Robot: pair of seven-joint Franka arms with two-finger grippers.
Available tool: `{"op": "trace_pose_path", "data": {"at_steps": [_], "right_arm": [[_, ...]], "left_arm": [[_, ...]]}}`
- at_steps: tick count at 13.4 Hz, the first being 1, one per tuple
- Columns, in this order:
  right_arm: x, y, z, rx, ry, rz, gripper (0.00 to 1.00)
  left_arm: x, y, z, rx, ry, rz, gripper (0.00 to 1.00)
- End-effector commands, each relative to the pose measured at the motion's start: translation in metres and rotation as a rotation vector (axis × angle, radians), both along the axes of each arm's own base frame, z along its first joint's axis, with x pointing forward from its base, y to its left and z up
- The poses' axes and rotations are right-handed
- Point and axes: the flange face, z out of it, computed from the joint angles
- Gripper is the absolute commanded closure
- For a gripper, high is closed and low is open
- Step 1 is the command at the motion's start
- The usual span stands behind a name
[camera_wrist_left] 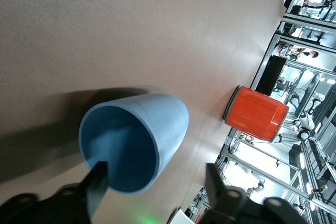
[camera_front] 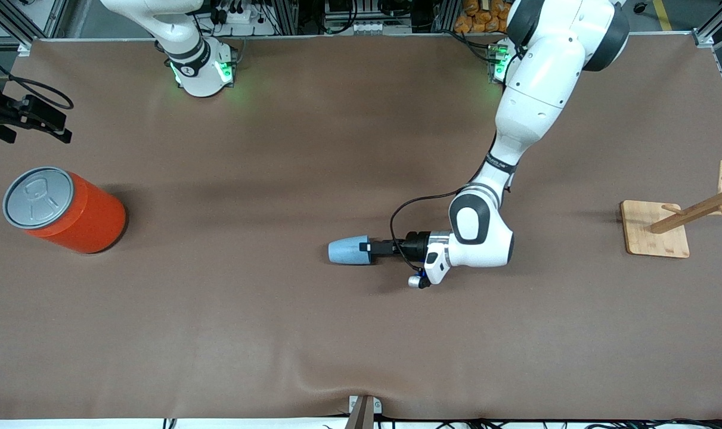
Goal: Flip cup
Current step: 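Close the left gripper on the blue cup base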
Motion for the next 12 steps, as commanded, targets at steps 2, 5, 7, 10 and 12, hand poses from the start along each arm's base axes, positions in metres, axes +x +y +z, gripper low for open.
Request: {"op": "trace_pose_path", "data": {"at_steps": [2,5,7,10,12], "right_arm": [[0.008,-0.002,0.002,0.026,-0.019,-0.034,0.00],[0.008,0.001,0.001,0.027,-0.018,-0.016,0.00],[0.011,0.010,-0.002,0.022,-0.018,0.001,0.00],[0.017,0.009,-0.005,0.025,-0.030,0.001,0.00],[0.022,0.006,-0.011,0.030,-0.019,-0.006,0.00]], "left_arm": [[-0.016,-0.024,-0.019,-0.032,0.016,0.045,0.40],[-0.013,-0.023,-0.015,-0.040,0.010,0.058,0.86],[-0.007,-0.019,-0.009,-0.037,0.005,0.063,1.00],[0.008,-0.007,0.016,-0.028,-0.040,0.067,1.00],[0.030,0.016,0.054,0.020,-0.080,0.072,1.00]]}}
